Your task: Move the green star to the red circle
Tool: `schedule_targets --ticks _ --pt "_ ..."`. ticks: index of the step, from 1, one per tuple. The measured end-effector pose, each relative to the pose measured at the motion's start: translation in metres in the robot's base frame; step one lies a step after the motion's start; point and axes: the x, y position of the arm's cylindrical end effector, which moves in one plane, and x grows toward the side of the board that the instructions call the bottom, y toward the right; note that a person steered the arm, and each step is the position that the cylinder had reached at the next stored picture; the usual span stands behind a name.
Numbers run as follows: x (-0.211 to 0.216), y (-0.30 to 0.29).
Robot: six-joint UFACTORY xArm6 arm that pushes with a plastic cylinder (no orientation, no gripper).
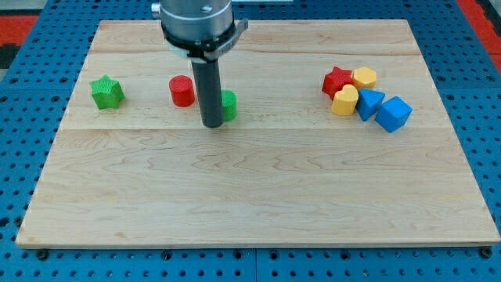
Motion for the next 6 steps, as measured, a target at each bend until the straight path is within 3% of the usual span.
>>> schedule_targets --ticks 1,2,4,5,6 --pt "-0.008 0.014" --pt "0.021 -0.037" --pt "0.018 -0.245" --pt "-0.019 -0.235" --pt "-0.039 -0.174"
